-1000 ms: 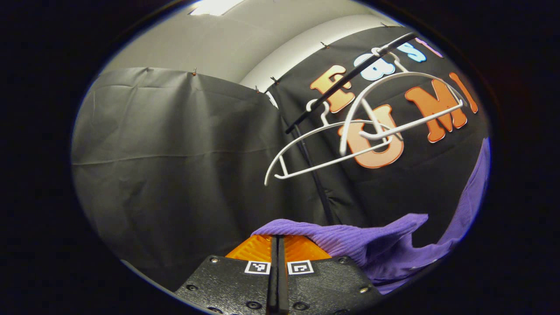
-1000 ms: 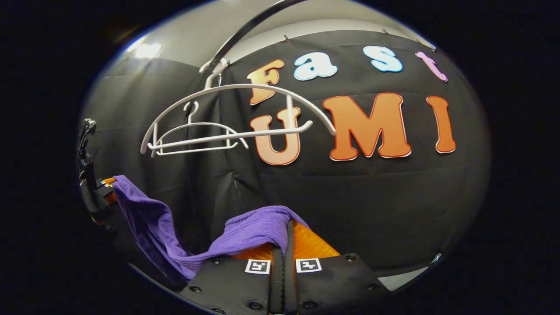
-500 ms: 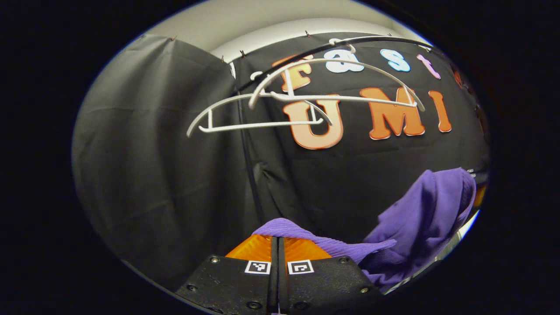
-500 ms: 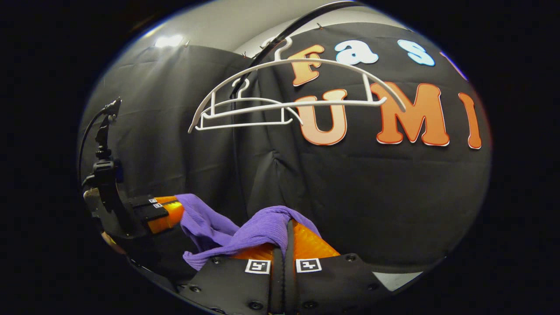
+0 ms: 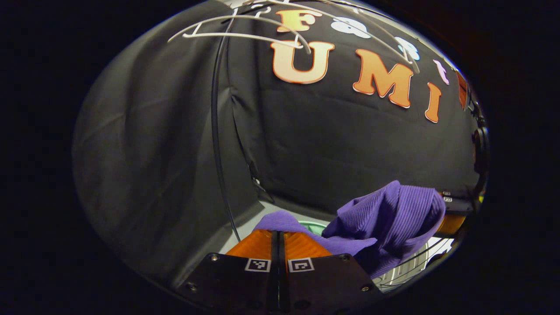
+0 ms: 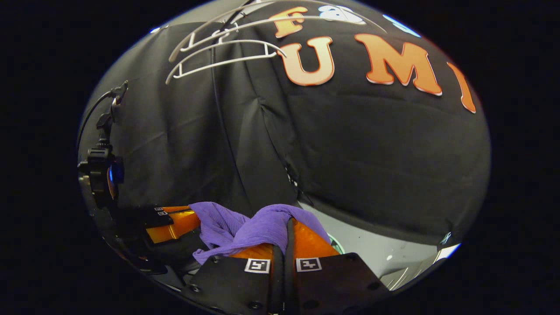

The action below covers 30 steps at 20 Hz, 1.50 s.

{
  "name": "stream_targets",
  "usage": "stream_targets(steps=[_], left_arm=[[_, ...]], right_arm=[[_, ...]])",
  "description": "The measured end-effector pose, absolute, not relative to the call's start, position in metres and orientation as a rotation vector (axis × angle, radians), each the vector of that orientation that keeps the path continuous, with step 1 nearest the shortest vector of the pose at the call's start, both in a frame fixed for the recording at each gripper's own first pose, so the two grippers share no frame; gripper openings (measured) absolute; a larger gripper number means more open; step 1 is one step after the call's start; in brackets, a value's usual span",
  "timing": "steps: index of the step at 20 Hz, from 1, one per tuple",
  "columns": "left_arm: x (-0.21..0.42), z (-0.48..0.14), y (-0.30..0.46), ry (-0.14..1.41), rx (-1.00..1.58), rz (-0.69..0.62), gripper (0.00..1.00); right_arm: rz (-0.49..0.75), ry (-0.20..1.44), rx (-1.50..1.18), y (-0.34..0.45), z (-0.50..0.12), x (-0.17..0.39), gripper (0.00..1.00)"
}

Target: Grasp the clothes on the hanger with both hands and then place them into the laundry hamper below.

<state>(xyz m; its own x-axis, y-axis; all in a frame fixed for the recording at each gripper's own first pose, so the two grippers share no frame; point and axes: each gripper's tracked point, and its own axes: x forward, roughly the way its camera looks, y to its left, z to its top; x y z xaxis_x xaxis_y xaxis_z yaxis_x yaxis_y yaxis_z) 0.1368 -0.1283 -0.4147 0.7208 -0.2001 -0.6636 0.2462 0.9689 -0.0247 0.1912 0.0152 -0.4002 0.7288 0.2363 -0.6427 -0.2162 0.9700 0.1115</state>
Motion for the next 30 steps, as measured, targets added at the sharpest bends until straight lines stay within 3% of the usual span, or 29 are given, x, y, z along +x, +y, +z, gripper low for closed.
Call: stream_targets(steps=[8,11,12,15,16,17,18,30], left_arm=[[0.091,-0.474,-0.134,1.057,0.019,-0.241,0.02],[0.088,-0.468,-0.133,1.079,0.041,-0.229,0.11],[0.088,-0.470,-0.130,1.088,0.059,-0.208,0.16],[0.074,-0.491,-0.110,1.165,0.064,-0.124,0.58],[0.071,-0.494,-0.103,1.173,0.067,-0.099,0.72],[0.065,-0.493,-0.100,1.179,0.069,-0.090,0.86],[0.065,-0.493,-0.098,1.184,0.074,-0.077,1.00],[0.107,-0.424,-0.095,0.974,0.000,-0.240,0.97]], right_arm=[[0.239,0.954,0.012,0.015,-0.479,0.173,0.09],[0.225,1.019,0.027,0.012,-0.496,0.164,0.13],[0.228,1.046,0.030,0.013,-0.499,0.160,0.38],[0.209,1.058,0.054,0.014,-0.496,0.166,0.95],[0.206,1.057,0.055,0.014,-0.496,0.168,0.90],[0.205,1.055,0.052,0.015,-0.497,0.166,0.98],[0.205,1.055,0.047,0.013,-0.497,0.167,0.90],[0.065,0.931,0.074,0.021,-0.476,0.171,0.90]])
